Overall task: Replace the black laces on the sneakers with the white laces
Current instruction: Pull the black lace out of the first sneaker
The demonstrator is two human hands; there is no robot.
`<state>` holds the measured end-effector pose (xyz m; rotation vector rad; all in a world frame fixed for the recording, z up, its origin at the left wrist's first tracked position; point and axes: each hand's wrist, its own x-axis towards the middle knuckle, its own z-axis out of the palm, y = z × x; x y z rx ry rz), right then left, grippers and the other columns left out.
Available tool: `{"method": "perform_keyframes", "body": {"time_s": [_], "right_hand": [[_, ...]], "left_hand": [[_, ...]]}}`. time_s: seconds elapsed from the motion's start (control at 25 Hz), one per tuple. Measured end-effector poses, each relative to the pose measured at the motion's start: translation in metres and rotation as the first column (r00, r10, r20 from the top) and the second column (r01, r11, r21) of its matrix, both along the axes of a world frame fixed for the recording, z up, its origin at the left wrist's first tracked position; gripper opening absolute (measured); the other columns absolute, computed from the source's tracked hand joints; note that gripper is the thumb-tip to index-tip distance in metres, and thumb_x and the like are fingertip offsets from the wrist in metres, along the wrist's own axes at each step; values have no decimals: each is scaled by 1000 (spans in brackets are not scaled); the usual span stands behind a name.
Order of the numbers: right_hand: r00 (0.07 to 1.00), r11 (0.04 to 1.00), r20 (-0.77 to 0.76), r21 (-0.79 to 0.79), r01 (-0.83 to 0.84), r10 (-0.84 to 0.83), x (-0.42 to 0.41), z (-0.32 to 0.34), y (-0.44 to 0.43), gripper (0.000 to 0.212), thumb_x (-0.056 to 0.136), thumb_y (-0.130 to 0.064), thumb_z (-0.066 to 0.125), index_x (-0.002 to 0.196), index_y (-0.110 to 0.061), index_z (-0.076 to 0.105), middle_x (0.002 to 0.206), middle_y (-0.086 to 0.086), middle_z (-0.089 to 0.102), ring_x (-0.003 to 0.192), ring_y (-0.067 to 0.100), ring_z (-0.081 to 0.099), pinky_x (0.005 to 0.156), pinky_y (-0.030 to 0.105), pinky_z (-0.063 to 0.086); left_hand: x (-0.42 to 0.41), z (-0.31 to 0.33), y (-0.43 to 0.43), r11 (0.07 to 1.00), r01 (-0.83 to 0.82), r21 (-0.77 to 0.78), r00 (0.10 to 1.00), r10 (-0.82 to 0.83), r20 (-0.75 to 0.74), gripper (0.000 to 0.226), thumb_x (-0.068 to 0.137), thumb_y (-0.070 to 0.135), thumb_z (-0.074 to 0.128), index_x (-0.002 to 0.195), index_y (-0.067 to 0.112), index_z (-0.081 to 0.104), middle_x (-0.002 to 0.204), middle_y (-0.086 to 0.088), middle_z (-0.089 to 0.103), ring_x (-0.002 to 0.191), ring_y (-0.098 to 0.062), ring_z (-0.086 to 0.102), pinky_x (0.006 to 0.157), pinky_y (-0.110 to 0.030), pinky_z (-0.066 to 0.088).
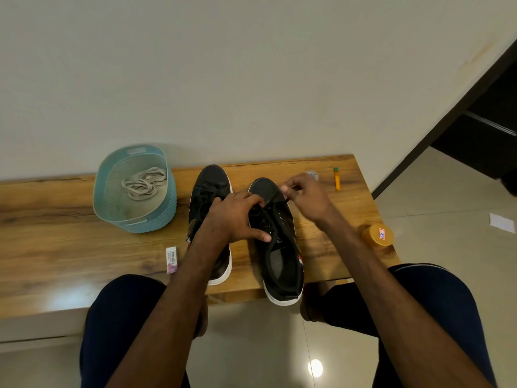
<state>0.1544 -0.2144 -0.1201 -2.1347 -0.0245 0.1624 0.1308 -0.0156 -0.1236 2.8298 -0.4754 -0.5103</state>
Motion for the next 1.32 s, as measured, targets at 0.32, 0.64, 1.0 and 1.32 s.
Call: {"method": "perform_keyframes", "body": {"time_s": [0.32,0.64,1.0,1.32], "right_hand": [[966,902,-20,-354,-246,256,3,-1,-8,16,92,-22,68,107,-19,72,120,2,56,109,16,52,93,34,43],[986,943,133,-328,-51,100,6,1,-12,4,90,-18,69,92,-16,71,109,0,56,106,21,56,91,42,48],[939,823,-10,-480,-305,343,-1,-4,6,19,89,-32,70,106,-24,72,120,2,58,116,21,52,98,45,45],[970,916,188,-394,-67,152,6,0,-8,5,94,-15,60,92,-16,64,108,2,53,103,23,55,90,46,47]], "left_hand": [[1,5,-3,999,-38,-20,998,37,-44,80,67,71,72,134,37,45,132,7,56,126,-18,47,105,-50,28],[-2,8,-1,995,30,94,995,-39,94,86,64,81,64,136,39,46,160,7,25,144,-21,22,111,-53,18],[-3,8,-2,998,-4,69,999,0,50,84,64,77,69,136,39,46,164,1,12,149,-24,12,115,-67,3],[-4,12,-2,998,-15,64,999,13,40,85,65,75,70,138,39,43,165,-1,8,150,-26,8,115,-67,0]]}}
